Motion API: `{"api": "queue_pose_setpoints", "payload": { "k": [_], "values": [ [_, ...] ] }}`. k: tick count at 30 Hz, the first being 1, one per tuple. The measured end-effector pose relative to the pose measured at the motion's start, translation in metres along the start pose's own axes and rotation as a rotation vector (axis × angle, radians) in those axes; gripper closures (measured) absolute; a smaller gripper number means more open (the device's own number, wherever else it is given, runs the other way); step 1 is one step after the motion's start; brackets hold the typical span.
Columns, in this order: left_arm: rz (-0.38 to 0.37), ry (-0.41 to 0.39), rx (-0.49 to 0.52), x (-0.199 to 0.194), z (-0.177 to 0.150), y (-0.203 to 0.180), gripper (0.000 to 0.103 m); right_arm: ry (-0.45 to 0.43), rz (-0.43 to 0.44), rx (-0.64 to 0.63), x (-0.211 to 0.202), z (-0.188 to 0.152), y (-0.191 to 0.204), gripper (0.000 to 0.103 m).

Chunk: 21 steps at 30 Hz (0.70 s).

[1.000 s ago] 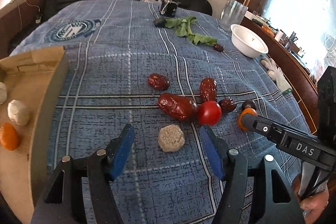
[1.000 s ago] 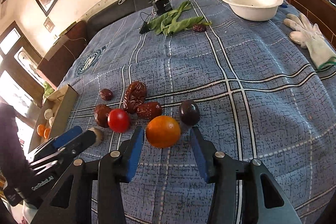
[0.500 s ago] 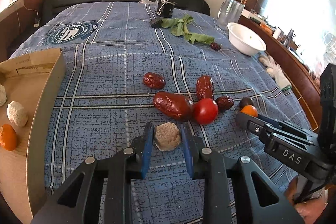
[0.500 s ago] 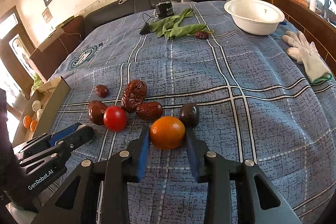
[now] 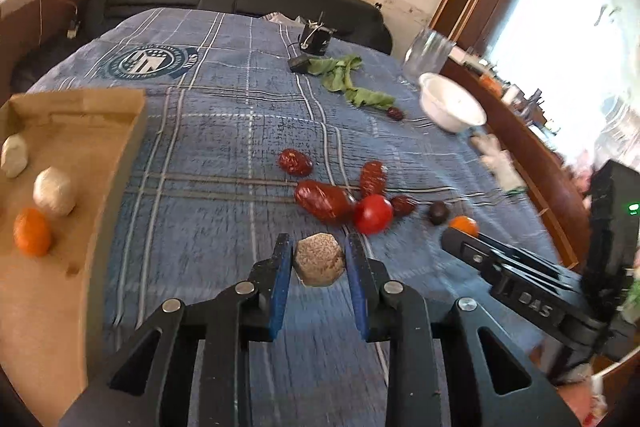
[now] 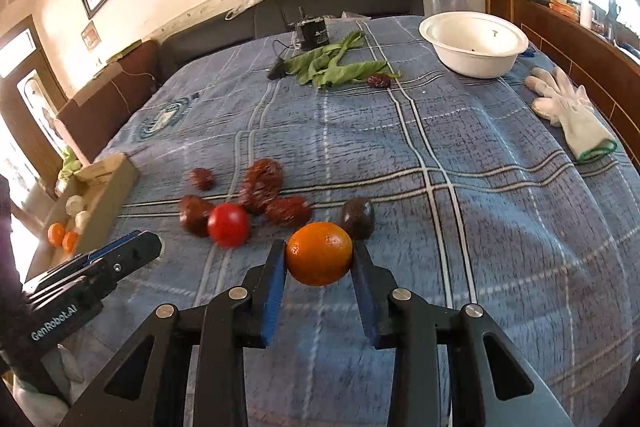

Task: Organize fruits
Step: 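Carry the rice cake and orange into the cardboard tray and open both tools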

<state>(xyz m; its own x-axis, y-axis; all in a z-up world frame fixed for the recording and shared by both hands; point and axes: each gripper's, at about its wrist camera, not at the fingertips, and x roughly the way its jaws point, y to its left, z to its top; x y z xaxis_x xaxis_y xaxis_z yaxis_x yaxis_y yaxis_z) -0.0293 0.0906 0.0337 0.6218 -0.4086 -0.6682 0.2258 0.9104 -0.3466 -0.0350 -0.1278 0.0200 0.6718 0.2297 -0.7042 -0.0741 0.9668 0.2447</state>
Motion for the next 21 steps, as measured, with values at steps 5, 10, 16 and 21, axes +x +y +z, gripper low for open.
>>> {"api": "queue_pose_setpoints", "payload": {
  "k": [5, 10, 16, 21],
  "values": [
    [0.017, -0.043, -0.003, -0.062, 0.003, 0.024, 0.077, 0.002, 0.079, -0.044, -0.02, 0.0, 0.036, 0.068],
    [0.163, -0.081, -0.084, -0.108, 0.013, 0.089, 0.077, 0.021, 0.196, -0.146, -0.028, 0.004, 0.103, 0.068],
    [0.321, -0.044, -0.197, -0.118, 0.015, 0.165, 0.077, 0.099, 0.339, -0.269, -0.009, 0.001, 0.196, 0.067],
    [0.348, 0.017, -0.265, -0.112, 0.012, 0.207, 0.077, 0.171, 0.345, -0.367, 0.024, -0.016, 0.253, 0.067]
  ]
}}
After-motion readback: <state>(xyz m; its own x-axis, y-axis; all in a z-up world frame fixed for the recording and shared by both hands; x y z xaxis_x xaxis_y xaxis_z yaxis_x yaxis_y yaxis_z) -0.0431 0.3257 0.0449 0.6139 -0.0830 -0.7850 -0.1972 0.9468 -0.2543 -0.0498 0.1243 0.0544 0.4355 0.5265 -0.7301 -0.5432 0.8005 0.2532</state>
